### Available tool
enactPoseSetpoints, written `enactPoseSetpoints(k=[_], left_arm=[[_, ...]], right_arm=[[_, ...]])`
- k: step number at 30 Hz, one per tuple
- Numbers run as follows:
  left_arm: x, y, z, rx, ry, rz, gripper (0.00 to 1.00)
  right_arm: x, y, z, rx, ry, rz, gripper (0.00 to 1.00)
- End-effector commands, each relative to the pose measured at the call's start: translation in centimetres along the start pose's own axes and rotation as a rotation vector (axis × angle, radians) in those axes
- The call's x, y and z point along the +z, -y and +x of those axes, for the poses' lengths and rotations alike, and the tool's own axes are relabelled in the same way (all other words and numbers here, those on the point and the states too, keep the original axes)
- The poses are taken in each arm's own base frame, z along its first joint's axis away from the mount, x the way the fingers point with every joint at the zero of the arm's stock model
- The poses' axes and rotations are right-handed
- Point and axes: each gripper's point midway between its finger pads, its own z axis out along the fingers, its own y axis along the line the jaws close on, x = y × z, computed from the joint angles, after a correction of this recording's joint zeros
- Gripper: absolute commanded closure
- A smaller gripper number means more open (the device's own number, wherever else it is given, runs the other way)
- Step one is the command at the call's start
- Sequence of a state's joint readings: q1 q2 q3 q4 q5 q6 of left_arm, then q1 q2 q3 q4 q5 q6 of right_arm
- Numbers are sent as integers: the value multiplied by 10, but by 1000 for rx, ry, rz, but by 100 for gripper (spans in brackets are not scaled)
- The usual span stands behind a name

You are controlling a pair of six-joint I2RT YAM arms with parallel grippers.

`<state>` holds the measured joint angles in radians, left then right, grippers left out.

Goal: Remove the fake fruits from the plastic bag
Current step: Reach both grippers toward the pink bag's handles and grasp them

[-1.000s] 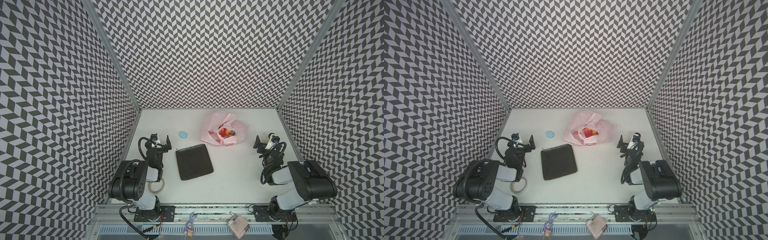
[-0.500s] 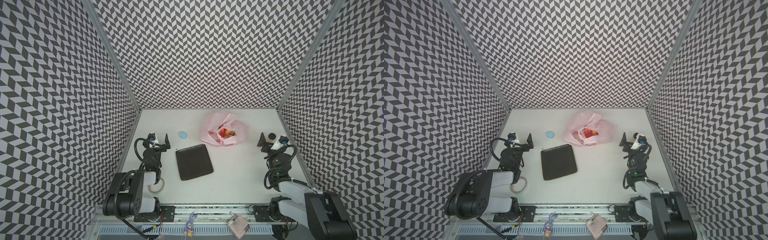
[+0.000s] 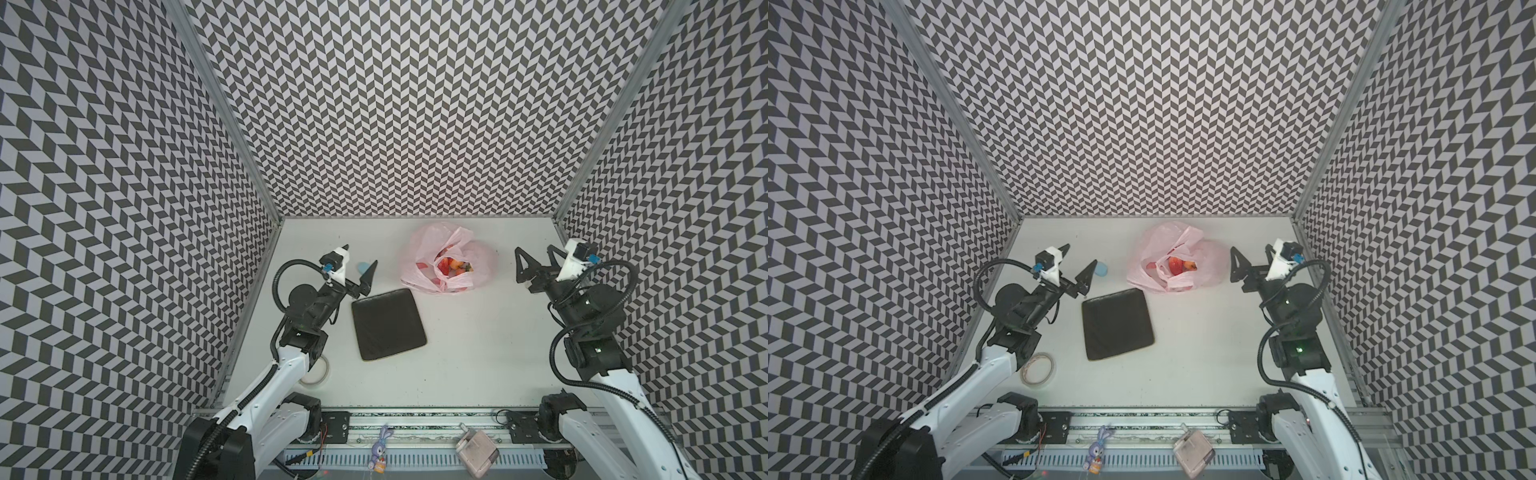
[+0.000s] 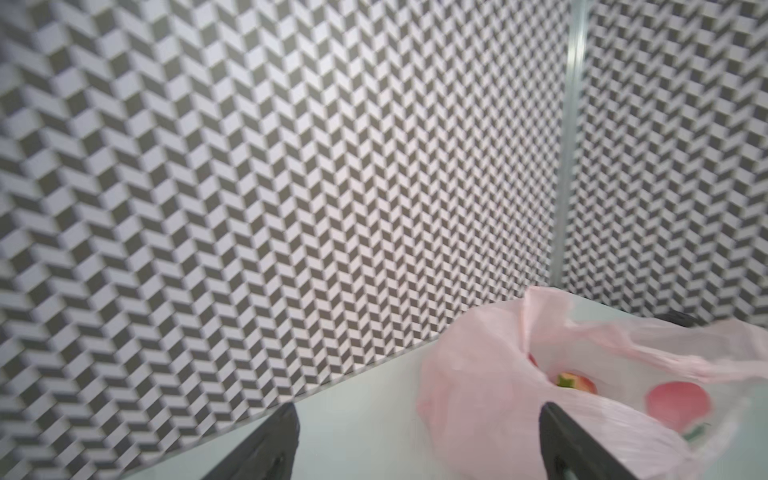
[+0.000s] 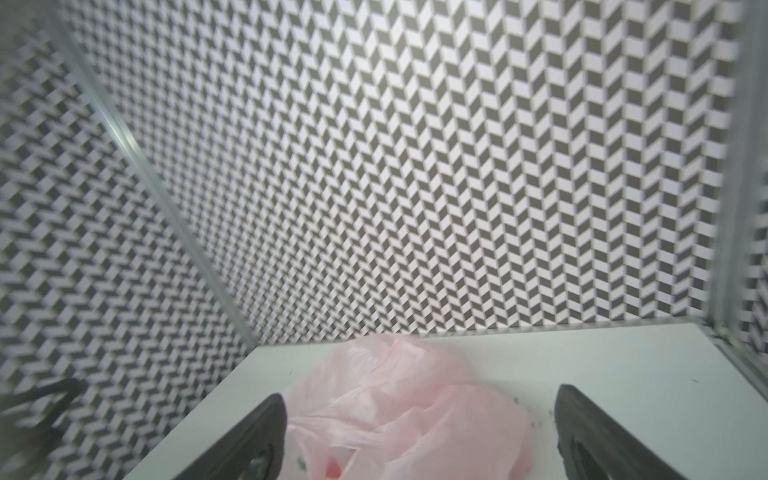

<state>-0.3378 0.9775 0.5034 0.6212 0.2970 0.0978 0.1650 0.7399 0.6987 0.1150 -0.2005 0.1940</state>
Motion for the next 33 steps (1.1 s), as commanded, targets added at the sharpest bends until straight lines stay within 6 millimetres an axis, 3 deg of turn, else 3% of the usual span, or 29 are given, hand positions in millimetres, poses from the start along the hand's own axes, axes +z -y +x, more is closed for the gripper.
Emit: enactPoseSetpoints(k=[1,4,7,13,19,25,29,33], left_arm=[[7,38,20,133,-114,134,9],[12,59,18,216,-125,193,8],[14,70,22,301,-148,227,8],[12,74,36,452,-230,198,7],[5,68,36,500,-243,158,6],[4,68,31,522,-244,164,6],[18,95,17,521,-172,313,6],[37,116,25,586,-196,416,6]], right_arm=[[8,-52,25,-194,-205,-178,3],[19,-90,39,-405,-317,-258,3],[28,-111,61,-581,-425,-302,5],[40,-131,105,-872,-554,-315,12],[56,-133,139,-879,-612,-272,17],[78,-121,121,-827,-538,-77,60],[79,-127,106,-667,-470,-60,84],[73,-134,90,-439,-391,-57,92]])
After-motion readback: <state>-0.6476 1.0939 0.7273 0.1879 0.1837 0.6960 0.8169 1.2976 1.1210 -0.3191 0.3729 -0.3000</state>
